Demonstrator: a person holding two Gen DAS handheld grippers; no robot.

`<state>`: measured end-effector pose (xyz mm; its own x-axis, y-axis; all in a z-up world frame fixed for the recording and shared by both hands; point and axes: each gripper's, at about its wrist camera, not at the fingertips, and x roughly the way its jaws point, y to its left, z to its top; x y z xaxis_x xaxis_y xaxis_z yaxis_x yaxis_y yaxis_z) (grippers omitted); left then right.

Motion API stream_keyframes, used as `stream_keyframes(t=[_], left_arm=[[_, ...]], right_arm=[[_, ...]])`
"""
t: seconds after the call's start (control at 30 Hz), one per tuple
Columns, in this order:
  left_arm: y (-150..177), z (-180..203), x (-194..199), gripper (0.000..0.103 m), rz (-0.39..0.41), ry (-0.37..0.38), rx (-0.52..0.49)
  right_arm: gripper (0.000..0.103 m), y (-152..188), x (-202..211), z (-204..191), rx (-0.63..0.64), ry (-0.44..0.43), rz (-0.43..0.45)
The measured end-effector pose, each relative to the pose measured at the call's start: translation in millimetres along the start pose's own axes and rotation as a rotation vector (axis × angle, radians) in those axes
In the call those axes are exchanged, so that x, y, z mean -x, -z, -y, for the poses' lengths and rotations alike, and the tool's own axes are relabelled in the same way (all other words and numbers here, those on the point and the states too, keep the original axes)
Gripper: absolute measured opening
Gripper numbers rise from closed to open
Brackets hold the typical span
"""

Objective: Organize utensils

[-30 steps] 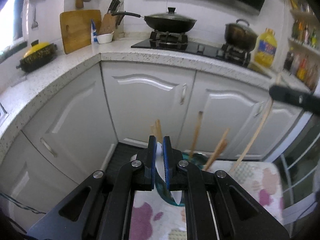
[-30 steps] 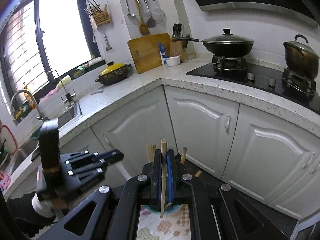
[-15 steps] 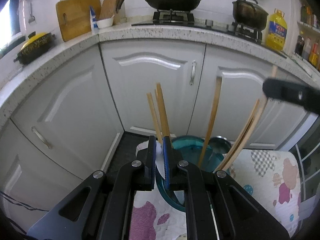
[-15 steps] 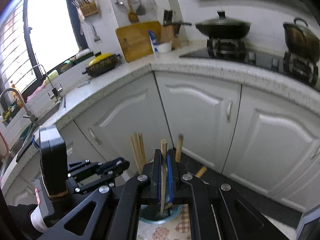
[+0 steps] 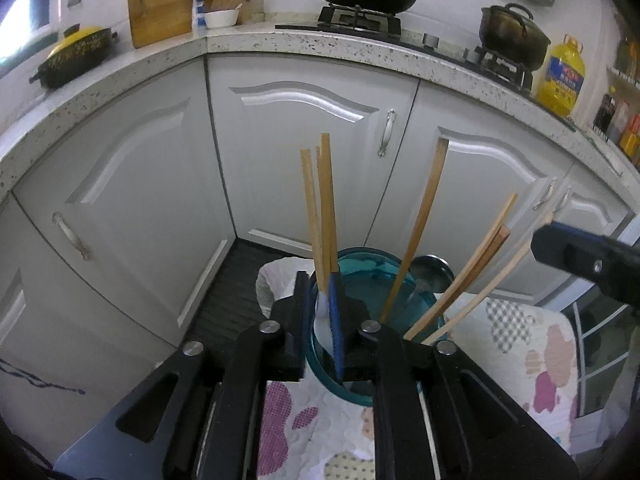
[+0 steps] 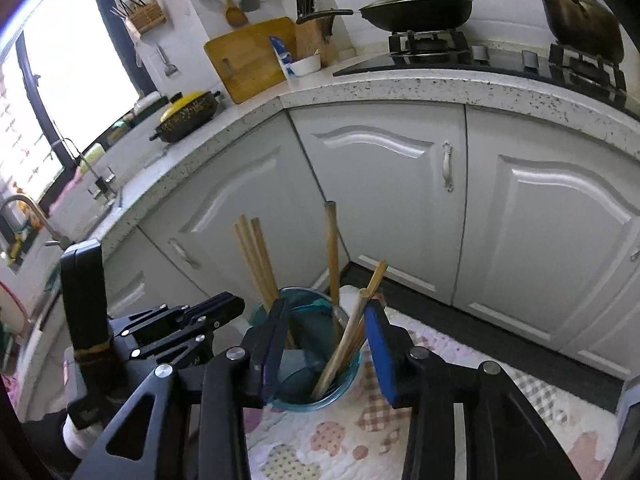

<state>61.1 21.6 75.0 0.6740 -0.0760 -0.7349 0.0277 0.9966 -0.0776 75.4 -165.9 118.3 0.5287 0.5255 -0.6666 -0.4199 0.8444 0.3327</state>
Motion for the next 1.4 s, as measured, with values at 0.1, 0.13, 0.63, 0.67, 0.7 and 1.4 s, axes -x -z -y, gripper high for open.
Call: stream_keyframes(t=[0.1,0.13,0.63,0.67,0.7,1.4], left_arm=[[3,-2,11,0.024,0.001,0.015,0.006],[4,-2,14,0.025,0.001,0.015,0.006],[33,3,53,0.026,0.017,0.005,0.022],[34,3,54,0.026,0.02,0.005,0.025],[35,4,56,0.026,0.024,0.001,0.025],[47,5,107,0.026,0.124,-0.063,0.023]], right_arm=[[0.038,8,9,-3,0.012,0.011,-0.001],[0.038,9,12,-3,0.012,0.008,-0.003],[0.039,52,40,-17,-0.005,0.058,0.014],[0.039,55,41,-20,0.003,0.066,0.016],[0.04,57,41,-23,0.009,0.074,0.018],[0.043,75,56,-61,0.048,0.157,0.102]])
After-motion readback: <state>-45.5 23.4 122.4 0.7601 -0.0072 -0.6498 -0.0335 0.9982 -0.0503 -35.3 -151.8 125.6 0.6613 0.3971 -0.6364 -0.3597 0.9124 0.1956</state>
